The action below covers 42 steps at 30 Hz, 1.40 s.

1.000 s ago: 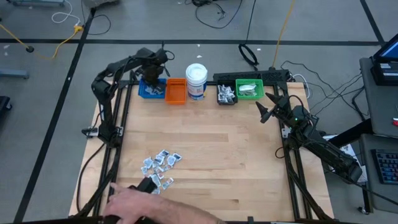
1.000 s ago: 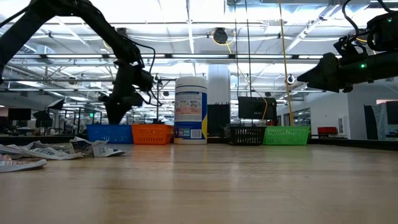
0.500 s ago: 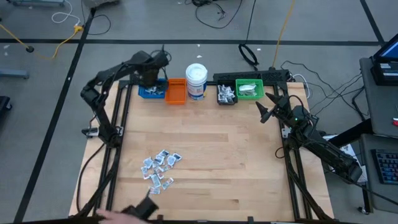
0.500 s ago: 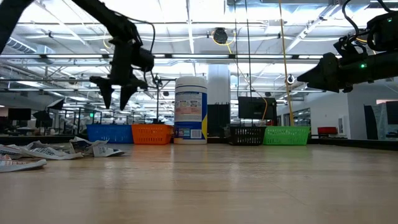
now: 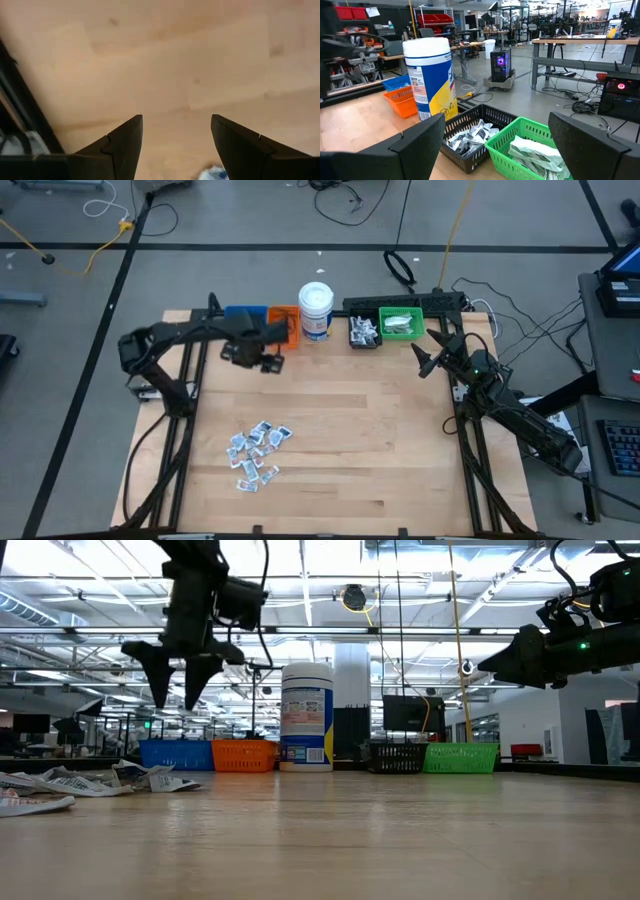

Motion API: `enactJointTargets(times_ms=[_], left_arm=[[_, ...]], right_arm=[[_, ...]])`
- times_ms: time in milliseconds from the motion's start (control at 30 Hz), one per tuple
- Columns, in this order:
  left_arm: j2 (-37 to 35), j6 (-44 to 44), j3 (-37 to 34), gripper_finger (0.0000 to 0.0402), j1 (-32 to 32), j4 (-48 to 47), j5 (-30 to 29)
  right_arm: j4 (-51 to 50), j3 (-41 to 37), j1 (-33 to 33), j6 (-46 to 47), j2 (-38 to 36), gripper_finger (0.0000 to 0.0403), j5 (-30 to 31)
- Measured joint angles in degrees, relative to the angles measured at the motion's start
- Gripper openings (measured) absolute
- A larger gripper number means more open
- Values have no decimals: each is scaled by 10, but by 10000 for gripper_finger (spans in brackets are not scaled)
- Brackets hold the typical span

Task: Pick & Place First Aid Supplies
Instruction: Put the alcohol pad into the blue bin

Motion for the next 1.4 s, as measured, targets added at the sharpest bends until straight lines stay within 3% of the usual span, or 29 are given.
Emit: enactJointTargets(times_ms=[633, 1100, 1400], left_arm=[[0, -261, 0, 241, -306, 29, -1], [28, -263, -69, 241, -332, 111, 12], [45, -239, -158, 241, -329, 243, 0]], right_arm=[[0, 0, 0, 0, 0, 352, 0], [0, 0, 0, 0, 0, 352, 0], [0, 0, 0, 0, 0, 352, 0]])
